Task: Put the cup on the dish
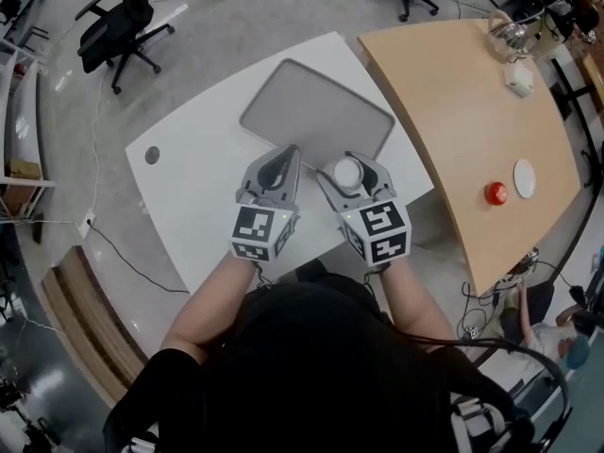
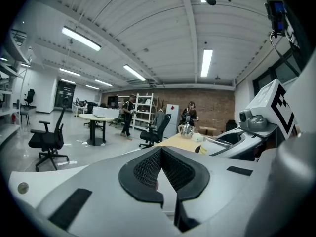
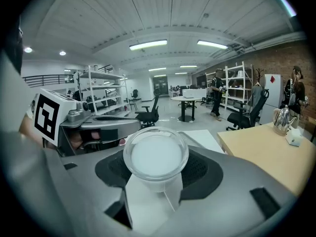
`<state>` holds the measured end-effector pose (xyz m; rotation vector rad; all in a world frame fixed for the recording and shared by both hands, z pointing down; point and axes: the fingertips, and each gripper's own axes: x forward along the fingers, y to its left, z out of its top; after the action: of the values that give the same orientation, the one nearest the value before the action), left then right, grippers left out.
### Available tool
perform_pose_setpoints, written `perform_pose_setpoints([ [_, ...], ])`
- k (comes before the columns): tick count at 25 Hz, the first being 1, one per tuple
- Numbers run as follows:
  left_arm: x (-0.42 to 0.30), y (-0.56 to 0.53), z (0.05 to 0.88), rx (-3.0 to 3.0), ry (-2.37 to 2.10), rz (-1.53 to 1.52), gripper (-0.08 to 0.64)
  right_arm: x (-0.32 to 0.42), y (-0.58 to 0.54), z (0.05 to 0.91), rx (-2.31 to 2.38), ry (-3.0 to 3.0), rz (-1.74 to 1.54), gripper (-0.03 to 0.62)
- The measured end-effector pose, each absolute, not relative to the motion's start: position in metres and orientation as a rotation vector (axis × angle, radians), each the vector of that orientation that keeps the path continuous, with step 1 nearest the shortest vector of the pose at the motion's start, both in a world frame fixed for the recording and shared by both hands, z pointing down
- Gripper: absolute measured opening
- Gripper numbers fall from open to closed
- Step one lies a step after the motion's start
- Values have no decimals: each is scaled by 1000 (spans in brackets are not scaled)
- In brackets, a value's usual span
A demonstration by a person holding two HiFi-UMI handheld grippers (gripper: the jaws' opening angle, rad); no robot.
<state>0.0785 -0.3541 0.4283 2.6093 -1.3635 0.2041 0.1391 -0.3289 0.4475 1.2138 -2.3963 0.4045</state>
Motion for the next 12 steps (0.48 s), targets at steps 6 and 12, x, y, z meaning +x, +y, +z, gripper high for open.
perform_pose_setpoints([
  [6, 85, -400, 453, 2573, -1399, 238, -3, 153, -382, 470, 1220, -2387, 401, 256],
  [12, 99, -440, 481, 2545, -1395, 277, -3, 163, -428, 498, 1231, -2366, 425, 256],
])
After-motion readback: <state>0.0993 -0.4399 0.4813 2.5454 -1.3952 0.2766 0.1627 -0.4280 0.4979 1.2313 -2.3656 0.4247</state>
